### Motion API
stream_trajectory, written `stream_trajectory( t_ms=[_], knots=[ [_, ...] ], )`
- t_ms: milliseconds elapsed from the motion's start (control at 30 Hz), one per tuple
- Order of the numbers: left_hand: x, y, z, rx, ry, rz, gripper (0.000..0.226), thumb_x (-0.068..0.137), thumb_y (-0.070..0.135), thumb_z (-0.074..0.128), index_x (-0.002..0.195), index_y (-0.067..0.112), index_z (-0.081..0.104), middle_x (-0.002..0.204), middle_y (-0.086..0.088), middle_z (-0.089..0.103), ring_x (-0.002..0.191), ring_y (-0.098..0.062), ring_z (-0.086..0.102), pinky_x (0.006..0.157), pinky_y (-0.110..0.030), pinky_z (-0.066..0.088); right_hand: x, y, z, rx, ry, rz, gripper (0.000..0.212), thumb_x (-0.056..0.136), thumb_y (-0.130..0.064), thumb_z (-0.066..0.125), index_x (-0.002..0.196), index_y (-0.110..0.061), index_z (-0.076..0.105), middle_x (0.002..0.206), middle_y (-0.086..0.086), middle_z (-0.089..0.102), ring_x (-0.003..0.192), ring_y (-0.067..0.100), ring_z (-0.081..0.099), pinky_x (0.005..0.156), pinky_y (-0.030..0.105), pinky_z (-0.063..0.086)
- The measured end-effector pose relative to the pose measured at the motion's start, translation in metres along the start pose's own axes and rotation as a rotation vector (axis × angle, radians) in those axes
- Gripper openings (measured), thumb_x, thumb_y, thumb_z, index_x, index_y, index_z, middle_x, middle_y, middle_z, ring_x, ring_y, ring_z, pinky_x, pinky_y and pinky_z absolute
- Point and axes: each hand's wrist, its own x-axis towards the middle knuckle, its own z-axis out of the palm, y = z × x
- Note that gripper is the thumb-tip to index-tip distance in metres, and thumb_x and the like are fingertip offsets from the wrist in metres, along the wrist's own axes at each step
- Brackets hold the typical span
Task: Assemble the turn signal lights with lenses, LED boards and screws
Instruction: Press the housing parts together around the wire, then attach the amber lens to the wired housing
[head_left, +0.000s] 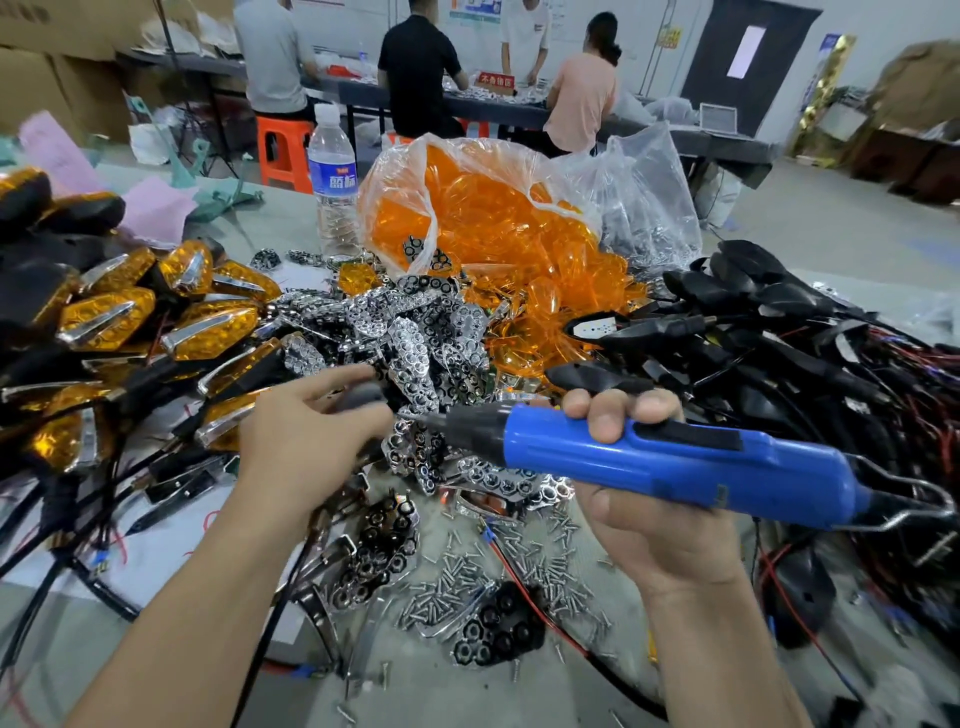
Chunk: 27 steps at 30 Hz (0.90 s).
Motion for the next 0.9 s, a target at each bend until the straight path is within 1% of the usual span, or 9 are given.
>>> stream_trajectory(
  t_ms=[67, 133, 267, 367, 500, 633, 733, 800, 900],
  knots=[
    [0.009, 0.003, -0.009, -0.24, 0.093, -0.091, 0.036, 0.077, 0.007, 0.078, 0.102, 0.032, 0.081, 0.1, -0.002, 0.077, 0.083, -0.029, 0.076, 0.072, -0.04, 0.066, 0.014, -0.009, 0.007, 0.215, -0.073, -0.026, 0.061, 0.065, 0.022, 0.061, 0.109, -0.018, 0.072, 0.103, 0.003, 0.069, 0.114, 0.027, 0.059, 0.122, 0.062, 0.028],
    [0.022, 0.005, -0.011, -0.46, 0.083, -0.209, 0.028, 0.091, 0.003, 0.062, 0.111, 0.016, 0.075, 0.105, -0.011, 0.073, 0.081, -0.029, 0.073, 0.057, -0.031, 0.064, 0.016, -0.013, 0.002, 0.222, -0.037, 0.029, 0.062, 0.067, 0.021, 0.065, 0.118, -0.014, 0.068, 0.104, 0.007, 0.069, 0.113, 0.028, 0.062, 0.115, 0.059, 0.039],
    [0.027, 0.002, -0.003, -0.729, -0.175, -0.321, 0.032, 0.102, 0.018, 0.039, 0.112, -0.005, 0.059, 0.086, -0.019, 0.072, 0.058, -0.025, 0.065, 0.037, -0.025, 0.051, 0.025, 0.005, 0.019, 0.135, 0.315, 0.385, 0.068, 0.073, 0.013, 0.073, 0.137, -0.004, 0.056, 0.1, 0.018, 0.073, 0.095, 0.033, 0.074, 0.076, 0.049, 0.063],
    [0.025, -0.002, -0.004, -0.805, -0.319, -0.237, 0.041, 0.103, 0.026, 0.036, 0.122, -0.004, 0.057, 0.086, -0.018, 0.073, 0.051, -0.021, 0.054, 0.032, -0.02, 0.038, 0.033, 0.017, 0.036, 0.007, 0.621, 0.527, 0.056, 0.071, -0.028, 0.078, 0.119, -0.001, 0.064, 0.084, 0.014, 0.076, 0.071, 0.028, 0.076, 0.05, 0.041, 0.061],
    [0.03, 0.004, -0.016, -0.56, -0.184, -0.13, 0.034, 0.108, 0.025, 0.039, 0.126, 0.02, 0.067, 0.092, -0.009, 0.078, 0.058, -0.024, 0.062, 0.038, -0.024, 0.044, 0.032, 0.026, 0.028, -0.361, 0.809, 0.517, 0.029, 0.09, -0.038, 0.077, 0.097, -0.012, 0.066, 0.064, 0.001, 0.071, 0.052, 0.017, 0.068, 0.043, 0.032, 0.052],
    [0.038, 0.006, -0.041, -0.109, -0.055, 0.203, 0.035, 0.095, 0.025, 0.074, 0.125, 0.043, 0.066, 0.117, 0.011, 0.072, 0.097, -0.007, 0.072, 0.079, -0.029, 0.056, 0.03, 0.023, 0.019, -0.765, 0.781, 0.516, 0.042, 0.073, -0.061, 0.074, 0.085, -0.021, 0.071, 0.065, -0.009, 0.072, 0.056, 0.006, 0.067, 0.057, 0.031, 0.053],
    [0.051, 0.007, -0.045, 0.264, 0.028, 0.4, 0.056, 0.079, 0.014, 0.088, 0.119, 0.048, 0.068, 0.111, 0.021, 0.069, 0.082, 0.008, 0.068, 0.066, -0.007, 0.051, 0.027, 0.024, 0.02, -0.931, 0.69, 0.573, 0.037, 0.084, -0.061, 0.073, 0.082, -0.024, 0.07, 0.067, -0.018, 0.071, 0.054, 0.001, 0.064, 0.057, 0.029, 0.047],
    [0.063, -0.001, -0.04, 0.47, 0.105, 0.464, 0.058, 0.081, 0.014, 0.086, 0.128, 0.043, 0.069, 0.126, 0.006, 0.069, 0.111, -0.013, 0.064, 0.092, -0.023, 0.055, 0.025, 0.026, 0.024, -1.072, 0.648, 0.622, 0.032, 0.086, -0.062, 0.07, 0.086, -0.03, 0.069, 0.068, -0.018, 0.071, 0.058, 0.002, 0.066, 0.055, 0.028, 0.047],
    [0.078, -0.02, -0.035, 0.66, 0.177, 0.489, 0.058, 0.089, 0.017, 0.079, 0.142, 0.032, 0.061, 0.147, -0.001, 0.06, 0.14, -0.027, 0.044, 0.121, -0.047, 0.033, 0.025, 0.027, 0.031, -1.196, 0.65, 0.642, 0.03, 0.085, -0.065, 0.069, 0.086, -0.035, 0.067, 0.072, -0.015, 0.069, 0.064, 0.006, 0.065, 0.054, 0.028, 0.044]
  ],
)
